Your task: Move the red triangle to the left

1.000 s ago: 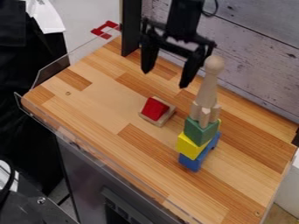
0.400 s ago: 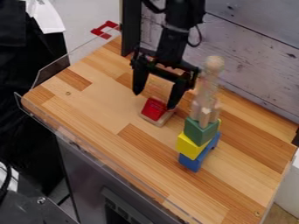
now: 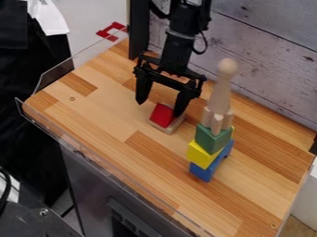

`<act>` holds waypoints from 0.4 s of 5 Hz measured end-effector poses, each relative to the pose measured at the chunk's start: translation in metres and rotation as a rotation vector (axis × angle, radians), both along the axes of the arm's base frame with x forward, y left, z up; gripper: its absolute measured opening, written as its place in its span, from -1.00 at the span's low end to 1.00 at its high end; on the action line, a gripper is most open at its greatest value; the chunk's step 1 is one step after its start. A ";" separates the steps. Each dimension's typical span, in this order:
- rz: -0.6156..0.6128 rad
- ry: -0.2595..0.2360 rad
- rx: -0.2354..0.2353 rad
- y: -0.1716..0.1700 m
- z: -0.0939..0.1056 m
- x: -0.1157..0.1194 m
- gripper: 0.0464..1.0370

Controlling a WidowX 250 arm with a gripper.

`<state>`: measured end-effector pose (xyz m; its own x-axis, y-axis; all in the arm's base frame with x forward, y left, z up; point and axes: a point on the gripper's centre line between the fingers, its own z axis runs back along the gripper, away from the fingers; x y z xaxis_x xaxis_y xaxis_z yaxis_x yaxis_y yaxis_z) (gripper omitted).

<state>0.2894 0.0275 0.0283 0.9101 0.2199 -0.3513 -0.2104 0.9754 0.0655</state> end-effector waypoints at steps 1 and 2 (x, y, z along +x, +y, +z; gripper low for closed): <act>0.008 0.030 -0.005 -0.002 -0.007 -0.003 0.86; 0.011 0.044 -0.006 -0.002 -0.012 -0.003 0.30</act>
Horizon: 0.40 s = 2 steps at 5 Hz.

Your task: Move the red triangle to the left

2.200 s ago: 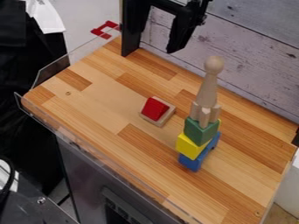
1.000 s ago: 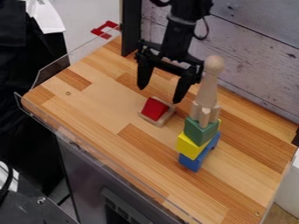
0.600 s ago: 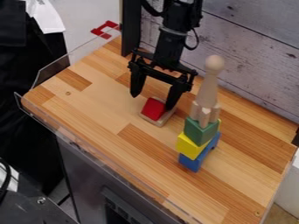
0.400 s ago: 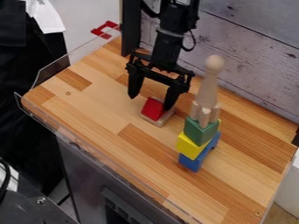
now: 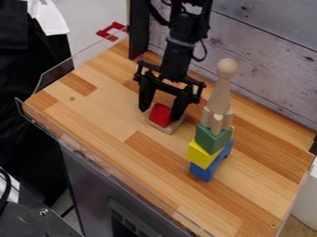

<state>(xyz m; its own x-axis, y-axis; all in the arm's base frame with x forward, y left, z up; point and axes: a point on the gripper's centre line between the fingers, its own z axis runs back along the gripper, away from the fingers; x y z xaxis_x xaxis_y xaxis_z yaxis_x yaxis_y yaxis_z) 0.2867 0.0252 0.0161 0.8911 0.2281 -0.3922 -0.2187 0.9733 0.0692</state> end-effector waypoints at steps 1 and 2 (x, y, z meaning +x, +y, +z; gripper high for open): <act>-0.002 -0.003 0.000 0.000 0.000 0.002 0.02; -0.007 0.007 -0.005 0.000 0.004 0.003 0.02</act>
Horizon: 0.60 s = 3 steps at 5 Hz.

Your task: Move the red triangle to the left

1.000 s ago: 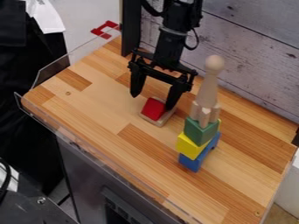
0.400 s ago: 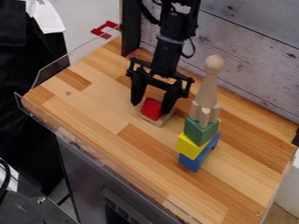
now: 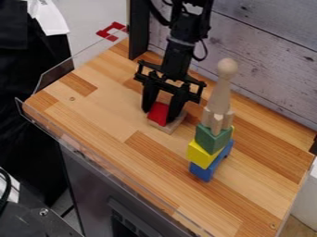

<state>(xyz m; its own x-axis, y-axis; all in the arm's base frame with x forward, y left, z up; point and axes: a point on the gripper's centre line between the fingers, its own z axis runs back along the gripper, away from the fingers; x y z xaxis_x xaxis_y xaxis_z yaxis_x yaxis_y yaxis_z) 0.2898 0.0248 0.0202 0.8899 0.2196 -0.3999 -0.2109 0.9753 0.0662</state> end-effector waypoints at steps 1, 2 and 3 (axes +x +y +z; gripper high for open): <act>-0.011 -0.024 -0.015 0.001 0.018 0.010 0.02; 0.002 -0.086 -0.037 0.010 0.037 0.026 0.02; 0.027 -0.095 -0.037 0.033 0.029 0.043 0.02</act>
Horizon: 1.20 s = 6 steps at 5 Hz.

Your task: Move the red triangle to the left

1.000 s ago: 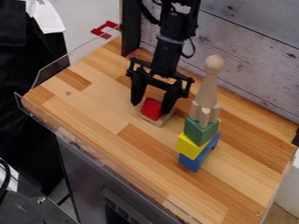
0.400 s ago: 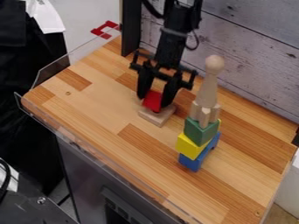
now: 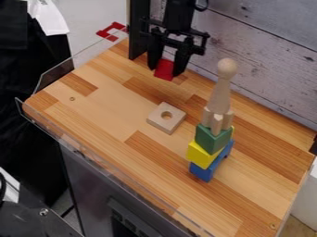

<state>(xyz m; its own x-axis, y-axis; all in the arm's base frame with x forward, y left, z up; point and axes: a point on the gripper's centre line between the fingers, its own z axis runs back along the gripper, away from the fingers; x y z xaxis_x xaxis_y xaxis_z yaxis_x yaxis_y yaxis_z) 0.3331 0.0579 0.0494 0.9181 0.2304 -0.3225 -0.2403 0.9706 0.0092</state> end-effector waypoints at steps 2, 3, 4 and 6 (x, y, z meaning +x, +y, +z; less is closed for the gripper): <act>0.018 0.065 -0.005 0.025 -0.024 0.001 0.02; 0.021 0.098 -0.003 0.028 -0.033 -0.011 0.02; 0.031 0.095 -0.018 0.031 -0.038 -0.015 0.02; 0.046 0.062 -0.022 0.034 -0.050 -0.017 0.14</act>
<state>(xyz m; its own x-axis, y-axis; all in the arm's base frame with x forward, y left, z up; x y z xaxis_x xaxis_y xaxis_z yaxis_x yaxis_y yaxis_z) 0.3157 0.0918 -0.0003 0.8847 0.2642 -0.3841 -0.2845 0.9587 0.0042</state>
